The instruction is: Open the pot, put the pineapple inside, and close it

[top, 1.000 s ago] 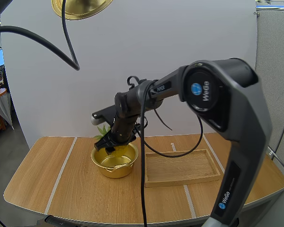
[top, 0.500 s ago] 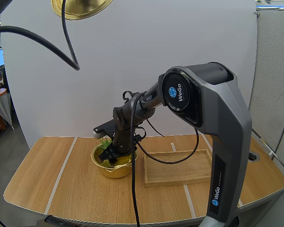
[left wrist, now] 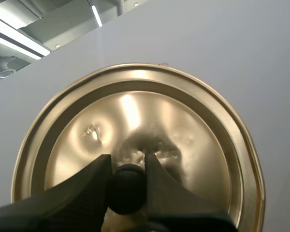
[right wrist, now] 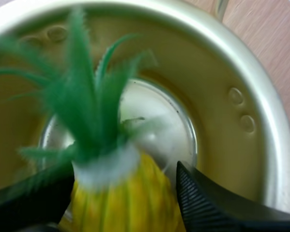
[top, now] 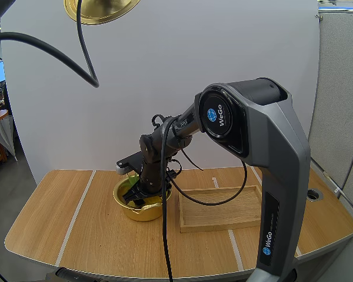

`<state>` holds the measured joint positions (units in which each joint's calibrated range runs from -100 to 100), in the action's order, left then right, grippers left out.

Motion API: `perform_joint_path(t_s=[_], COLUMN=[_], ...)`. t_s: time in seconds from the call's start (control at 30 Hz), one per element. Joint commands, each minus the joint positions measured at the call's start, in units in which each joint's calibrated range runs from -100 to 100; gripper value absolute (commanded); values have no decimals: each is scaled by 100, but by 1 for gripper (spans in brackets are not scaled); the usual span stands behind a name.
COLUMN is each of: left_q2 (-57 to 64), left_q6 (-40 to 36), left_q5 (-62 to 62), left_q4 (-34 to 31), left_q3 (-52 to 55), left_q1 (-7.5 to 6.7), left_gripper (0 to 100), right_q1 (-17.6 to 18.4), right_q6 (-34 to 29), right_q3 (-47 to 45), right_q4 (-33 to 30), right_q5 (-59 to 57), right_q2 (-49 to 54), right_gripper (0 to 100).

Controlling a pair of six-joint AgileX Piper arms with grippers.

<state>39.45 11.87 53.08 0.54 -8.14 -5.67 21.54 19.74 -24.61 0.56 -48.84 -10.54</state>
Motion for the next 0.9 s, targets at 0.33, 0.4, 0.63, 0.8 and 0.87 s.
perform_joint_path(t_s=[0.33,0.4,0.63,0.8,0.87], left_q2=[62,62,62,62,62], left_q6=[-40,-40,-40,-40,-40], left_q5=[-214,-214,-214,-214,-214], left_q4=[-13,-13,-13,-13,-13], left_q3=[-44,-44,-44,-44,-44], left_q1=[-11,-11,-11,-11,-11], left_gripper=[0,0,0,0,0], right_q1=[4,4,4,4,4], right_q6=[-116,-149,-292,-325,-339], right_q3=[45,19,-606,-1014,-1191], right_q4=[136,136,136,136,124], right_q5=[-1666,-1883,-2603,-3195,-3447], right_q2=[2620,3052,5136,6357,6767], right_gripper=[100,100,100,100,100])
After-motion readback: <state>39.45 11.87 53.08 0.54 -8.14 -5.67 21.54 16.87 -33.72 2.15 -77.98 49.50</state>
